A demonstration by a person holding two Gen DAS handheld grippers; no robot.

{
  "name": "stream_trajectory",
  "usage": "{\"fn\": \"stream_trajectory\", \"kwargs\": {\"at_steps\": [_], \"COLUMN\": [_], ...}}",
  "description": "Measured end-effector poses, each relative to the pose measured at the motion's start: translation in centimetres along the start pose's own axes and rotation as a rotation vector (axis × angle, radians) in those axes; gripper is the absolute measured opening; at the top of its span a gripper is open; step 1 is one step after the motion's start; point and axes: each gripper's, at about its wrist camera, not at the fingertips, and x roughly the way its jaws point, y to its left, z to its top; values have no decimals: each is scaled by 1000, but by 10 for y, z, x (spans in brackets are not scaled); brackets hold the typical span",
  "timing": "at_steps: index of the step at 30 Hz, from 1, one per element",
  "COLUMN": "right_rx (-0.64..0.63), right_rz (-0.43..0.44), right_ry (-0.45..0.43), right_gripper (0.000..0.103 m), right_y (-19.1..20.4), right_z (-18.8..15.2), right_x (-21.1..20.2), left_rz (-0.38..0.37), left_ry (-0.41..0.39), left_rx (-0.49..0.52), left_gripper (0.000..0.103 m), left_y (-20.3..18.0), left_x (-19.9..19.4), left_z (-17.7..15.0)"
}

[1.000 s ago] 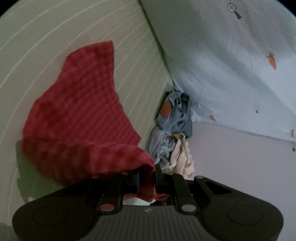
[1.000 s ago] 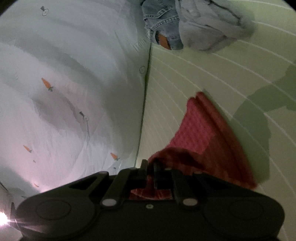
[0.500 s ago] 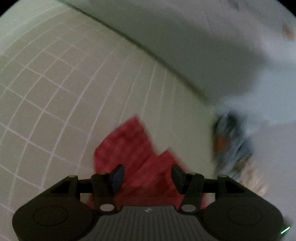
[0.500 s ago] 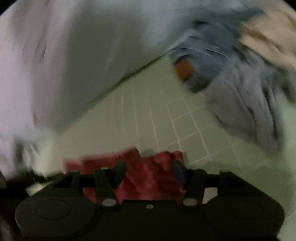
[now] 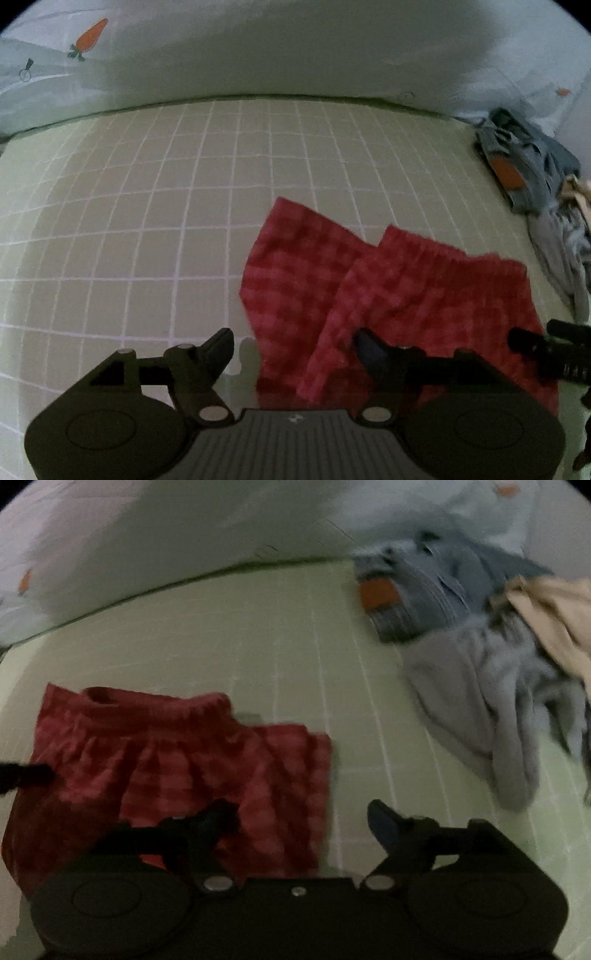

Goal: Fold clothes

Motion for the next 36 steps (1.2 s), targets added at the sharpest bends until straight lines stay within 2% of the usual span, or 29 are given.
{"fn": "stream_trajectory", "kwargs": {"at_steps": [4, 8, 9, 12, 14, 15, 17, 18, 19, 20, 22, 28, 32, 36], "right_rx": [24, -25, -41, -84, -116, -135, -177, -192, -192, -191, -196, -251, -283, -305], "right_rz": [14, 7, 8, 35, 77, 94, 98, 108, 121, 135, 166, 237, 287, 349], "right_ry": [9, 34, 37, 46, 43, 39, 27, 24, 32, 38, 27, -75, -134, -175], "right_gripper": [91, 100, 100, 99, 91, 86, 55, 46, 24, 10, 9, 7, 7, 7], "right_y": [-4, 5, 10, 20, 25, 29, 36, 38, 39, 41, 44, 53, 58, 63], "right_z": [-2, -3, -4, -7, -9, -9, -10, -8, -7, -5, 0, 7, 6, 5], "right_x": [-2, -1, 0, -2, -7, -9, -14, -15, -16, -17, -22, -59, -84, -106], "left_rz": [-15, -61, -63, -25, -4, 1, 0, -2, -7, -16, -29, -39, -14, 18], "left_ry": [19, 30, 31, 27, 30, 27, 19, 16, 13, 11, 0, -129, -193, -232], "left_rx": [-17, -25, -19, 40, 75, 90, 123, 138, 148, 150, 155, 140, 132, 82], "left_gripper": [80, 93, 96, 96, 94, 91, 67, 58, 32, 6, 7, 7, 7, 7], "left_y": [1, 1, -1, -13, -19, -22, -29, -33, -36, -39, -44, -53, -63, -67], "left_x": [4, 7, 8, 12, 13, 14, 12, 12, 10, 7, -2, -53, -80, -104], "left_z": [-8, -15, -16, -18, -20, -20, -19, -18, -17, -16, -15, -18, -25, -36]}}
